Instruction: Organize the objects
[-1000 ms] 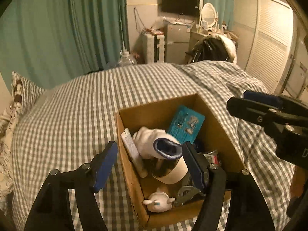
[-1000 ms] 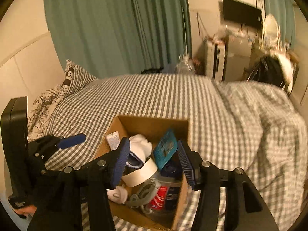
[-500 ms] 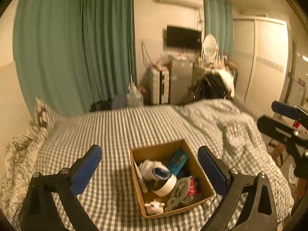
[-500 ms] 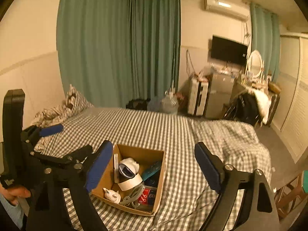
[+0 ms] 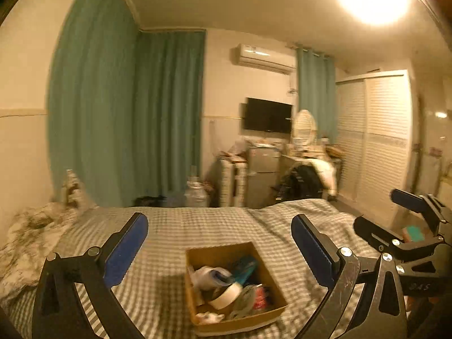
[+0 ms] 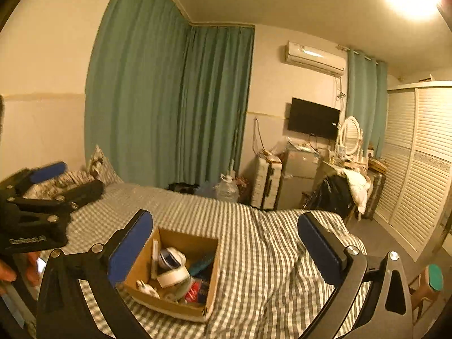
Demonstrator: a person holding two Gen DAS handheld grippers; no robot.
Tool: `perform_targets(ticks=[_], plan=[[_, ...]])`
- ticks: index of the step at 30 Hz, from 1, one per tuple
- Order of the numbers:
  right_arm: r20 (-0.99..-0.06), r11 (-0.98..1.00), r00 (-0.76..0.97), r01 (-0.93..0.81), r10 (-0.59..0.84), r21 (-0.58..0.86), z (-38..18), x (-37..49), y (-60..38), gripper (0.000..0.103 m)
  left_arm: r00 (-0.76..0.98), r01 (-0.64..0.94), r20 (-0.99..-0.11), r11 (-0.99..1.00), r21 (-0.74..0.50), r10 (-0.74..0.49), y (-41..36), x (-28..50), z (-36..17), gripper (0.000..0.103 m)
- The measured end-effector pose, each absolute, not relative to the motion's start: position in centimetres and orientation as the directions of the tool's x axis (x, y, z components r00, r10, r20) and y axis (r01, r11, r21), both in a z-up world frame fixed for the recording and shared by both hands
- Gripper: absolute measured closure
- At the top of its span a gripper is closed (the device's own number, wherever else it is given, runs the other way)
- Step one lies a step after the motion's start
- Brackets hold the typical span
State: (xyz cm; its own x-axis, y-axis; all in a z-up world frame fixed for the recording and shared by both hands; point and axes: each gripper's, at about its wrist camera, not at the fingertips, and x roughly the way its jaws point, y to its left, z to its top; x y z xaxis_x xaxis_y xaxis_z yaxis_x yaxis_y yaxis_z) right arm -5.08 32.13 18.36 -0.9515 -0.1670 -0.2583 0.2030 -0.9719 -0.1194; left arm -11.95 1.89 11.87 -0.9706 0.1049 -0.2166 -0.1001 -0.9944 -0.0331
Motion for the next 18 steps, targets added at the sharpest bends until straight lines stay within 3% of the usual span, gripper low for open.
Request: perform_targets(ticks=[3, 8, 18], plan=[[-0.262, -0.983, -0.955, 0.163, -0.136, -0.083, 14.1, -4.9, 32.5, 0.000, -0.979, -0.026, -0.198, -0.998, -0.064, 0.038, 1.3, -10.3, 8.1, 0.000], [-0.336, -0.987, -0.932, 0.156, -0.138, -0.026, 7.3, -6.3, 32.6, 0.000, -0.958, 0.011, -0.286, -1.000, 0.007, -0.013, 1.9, -11.1, 3.3, 0.000], [-0.367, -0.986, -0.922, 0.156, -0.124, -0.059, 6.0, -7.1, 32.0, 0.000, -0.944, 0.033, -0.328, -0.999, 0.011, -0.035, 1.7, -12.0, 2.3, 0.000]])
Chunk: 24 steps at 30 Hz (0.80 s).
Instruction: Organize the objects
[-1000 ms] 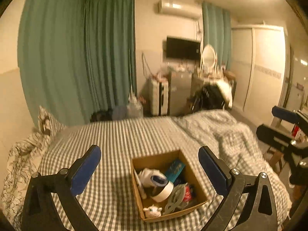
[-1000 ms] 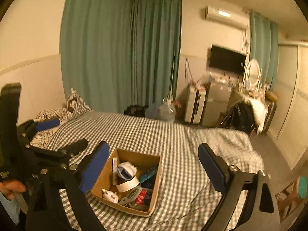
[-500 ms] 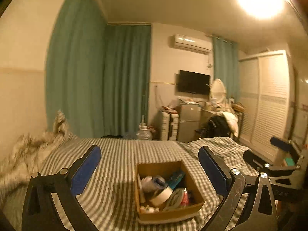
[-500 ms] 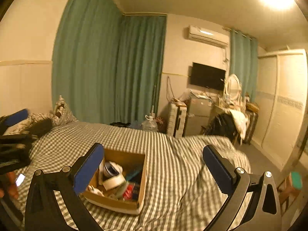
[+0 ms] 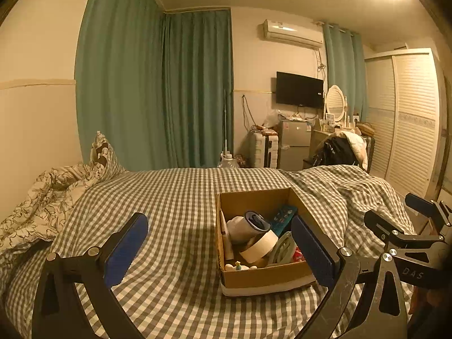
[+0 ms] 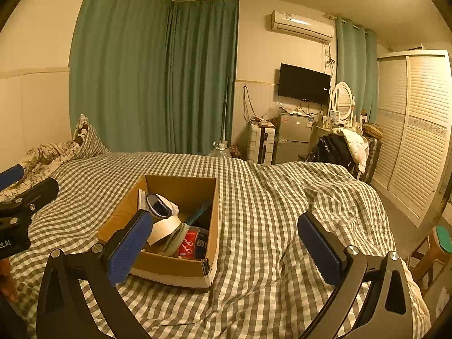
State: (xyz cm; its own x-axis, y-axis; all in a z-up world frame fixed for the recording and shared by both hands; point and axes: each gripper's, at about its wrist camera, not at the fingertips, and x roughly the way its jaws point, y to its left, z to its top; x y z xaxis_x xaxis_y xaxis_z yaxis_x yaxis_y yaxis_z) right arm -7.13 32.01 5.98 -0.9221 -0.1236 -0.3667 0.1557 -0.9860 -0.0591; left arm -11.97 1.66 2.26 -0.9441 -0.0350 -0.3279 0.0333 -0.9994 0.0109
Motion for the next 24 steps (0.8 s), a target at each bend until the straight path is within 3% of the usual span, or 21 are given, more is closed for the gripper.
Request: perform_targets(ticks=[24], plan=[[-0.377, -0.985, -0.918, 0.162, -0.127, -0.063, 5.84, -7.05, 31.85, 0.000, -0.930, 0.036, -0.367, -0.999, 0.020, -0.041, 1.39, -12.20, 1.29, 0.000]])
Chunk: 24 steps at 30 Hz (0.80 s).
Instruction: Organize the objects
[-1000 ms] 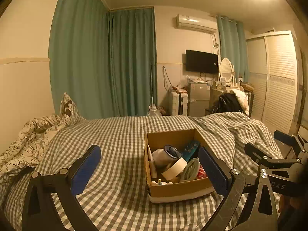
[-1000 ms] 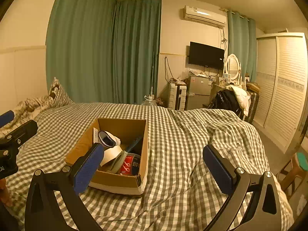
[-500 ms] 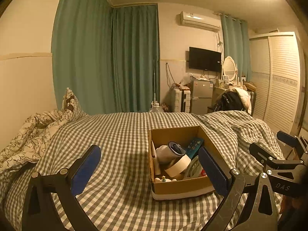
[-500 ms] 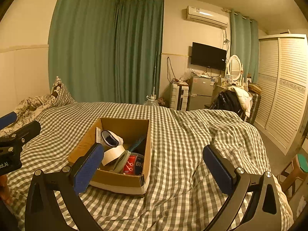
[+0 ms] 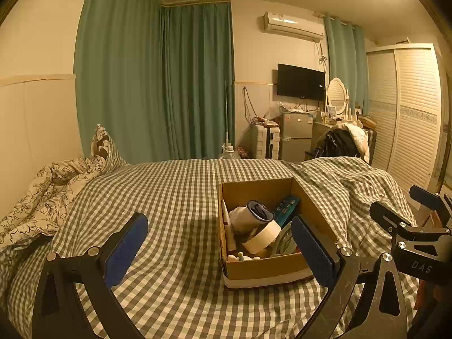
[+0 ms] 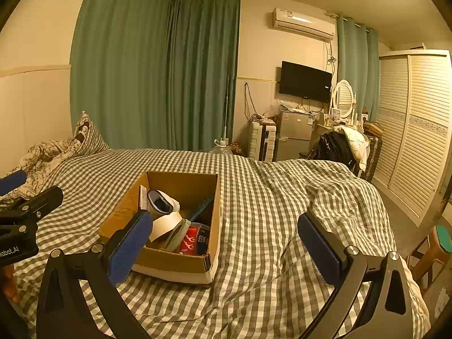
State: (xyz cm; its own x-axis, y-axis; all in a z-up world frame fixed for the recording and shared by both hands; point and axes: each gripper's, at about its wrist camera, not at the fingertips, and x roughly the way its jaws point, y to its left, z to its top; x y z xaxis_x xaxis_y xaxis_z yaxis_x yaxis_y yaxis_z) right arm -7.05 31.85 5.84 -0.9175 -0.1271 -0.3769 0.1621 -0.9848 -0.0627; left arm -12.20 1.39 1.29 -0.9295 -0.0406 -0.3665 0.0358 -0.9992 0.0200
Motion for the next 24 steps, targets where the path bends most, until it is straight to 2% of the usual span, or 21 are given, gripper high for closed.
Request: perform_targets(ticks=[24], plan=[[-0.383, -0.984, -0.915, 0.163, -0.125, -0.068, 5.49, -6.85, 31.49, 0.000, -0.924, 0.041, -0.379, -0.999, 0.012, -0.043, 1.42, -12.15, 1.01, 0.000]])
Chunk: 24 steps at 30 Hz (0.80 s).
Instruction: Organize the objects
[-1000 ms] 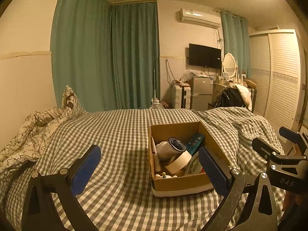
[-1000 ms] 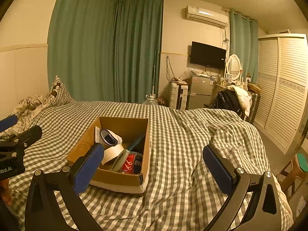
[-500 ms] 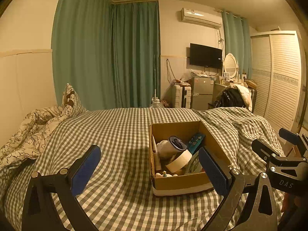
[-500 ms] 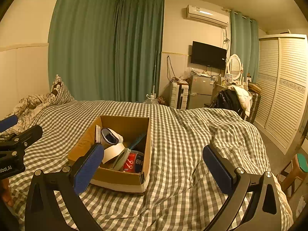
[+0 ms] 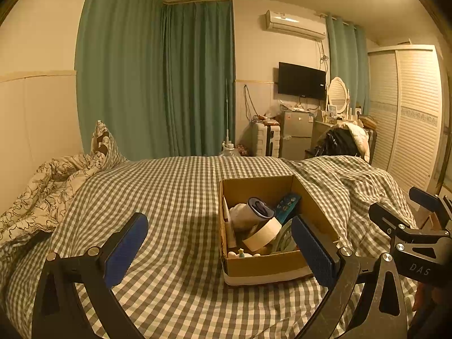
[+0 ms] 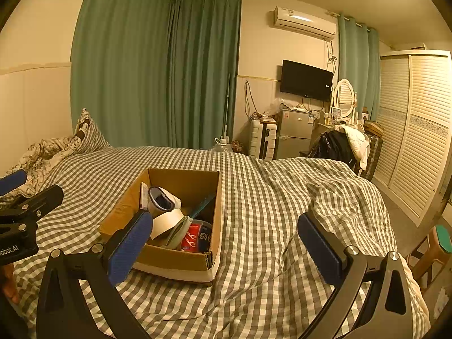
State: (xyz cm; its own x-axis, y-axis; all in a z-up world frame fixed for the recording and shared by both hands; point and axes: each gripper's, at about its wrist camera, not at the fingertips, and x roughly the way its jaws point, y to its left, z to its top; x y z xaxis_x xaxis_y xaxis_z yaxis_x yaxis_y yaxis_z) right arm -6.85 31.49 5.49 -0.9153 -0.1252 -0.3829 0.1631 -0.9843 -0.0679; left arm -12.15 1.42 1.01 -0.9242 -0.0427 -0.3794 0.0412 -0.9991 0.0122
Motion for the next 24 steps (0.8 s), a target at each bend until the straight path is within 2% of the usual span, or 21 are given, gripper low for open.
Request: perform_targets(ticks=[24], plan=[[-0.396, -0.986, -0.910, 0.157, -0.118, -0.065, 5.18, -7.00, 31.62, 0.000, -0.920, 0.034, -0.390, -0.999, 0.014, -0.037, 1.69, -12.15, 0.65, 0.000]])
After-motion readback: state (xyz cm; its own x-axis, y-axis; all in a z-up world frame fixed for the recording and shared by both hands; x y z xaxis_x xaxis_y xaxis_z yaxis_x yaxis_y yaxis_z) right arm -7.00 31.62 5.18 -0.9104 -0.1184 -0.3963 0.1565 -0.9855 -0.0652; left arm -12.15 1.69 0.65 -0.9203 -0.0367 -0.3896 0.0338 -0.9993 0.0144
